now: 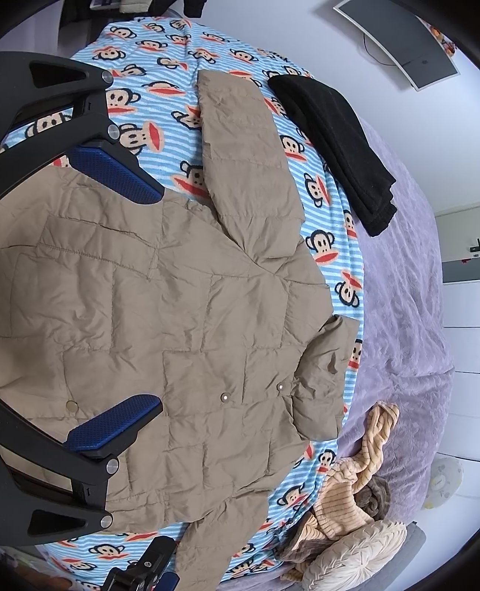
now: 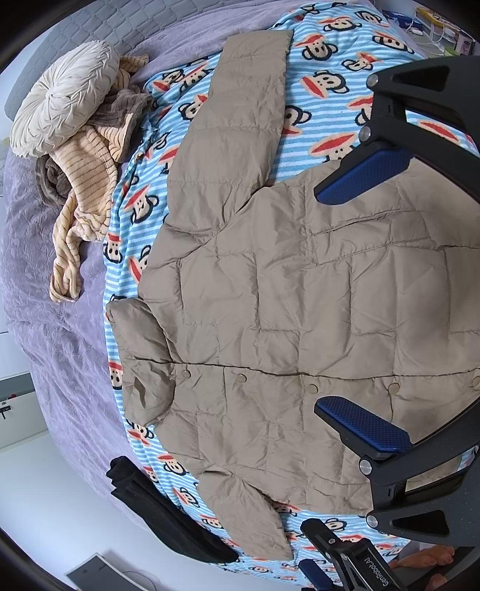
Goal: Fold large clothes
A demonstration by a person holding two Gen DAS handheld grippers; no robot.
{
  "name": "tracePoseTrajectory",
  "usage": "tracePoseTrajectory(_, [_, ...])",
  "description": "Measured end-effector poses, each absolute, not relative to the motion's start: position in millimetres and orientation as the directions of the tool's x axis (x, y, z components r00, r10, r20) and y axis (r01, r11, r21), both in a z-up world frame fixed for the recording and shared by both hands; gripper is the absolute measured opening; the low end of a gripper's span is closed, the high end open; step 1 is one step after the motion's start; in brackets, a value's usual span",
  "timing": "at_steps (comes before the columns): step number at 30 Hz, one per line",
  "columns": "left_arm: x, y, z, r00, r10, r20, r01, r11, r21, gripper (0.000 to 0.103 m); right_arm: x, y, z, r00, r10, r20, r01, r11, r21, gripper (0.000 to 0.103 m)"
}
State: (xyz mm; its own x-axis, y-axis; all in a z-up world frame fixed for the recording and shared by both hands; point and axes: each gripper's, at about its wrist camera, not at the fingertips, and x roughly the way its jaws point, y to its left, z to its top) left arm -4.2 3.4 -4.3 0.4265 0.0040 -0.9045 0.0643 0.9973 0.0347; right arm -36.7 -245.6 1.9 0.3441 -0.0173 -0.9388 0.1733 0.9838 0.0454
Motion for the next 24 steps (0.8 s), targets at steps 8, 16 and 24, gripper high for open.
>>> tracePoseTrajectory(8, [-3.7,3.6,-4.2,0.427,-0.009,-0.904,0.065,0.998,0.021,0.103,-36.4,-244.8,1.6,0.343,-0.018,-0.939,0.174,0.984,0.045,0.103])
tracePoseTrajectory(16, [-3.6,4.3,-7.4,0.419,-0.006,-0.908,0.064,0.998,0.023,0.103,-35.3,-244.9,2.0,0.343,-0.018,-0.939,0.174,0.984,0.044,0.103])
tracePoseTrajectory(24, [-3.0,4.7,-9.0,0.424,-0.008,-0.905,0.064,0.998,0.021,0.103,-34.6,-244.4,2.1,0.342,-0.017,-0.939,0.172,0.984,0.045,0.103])
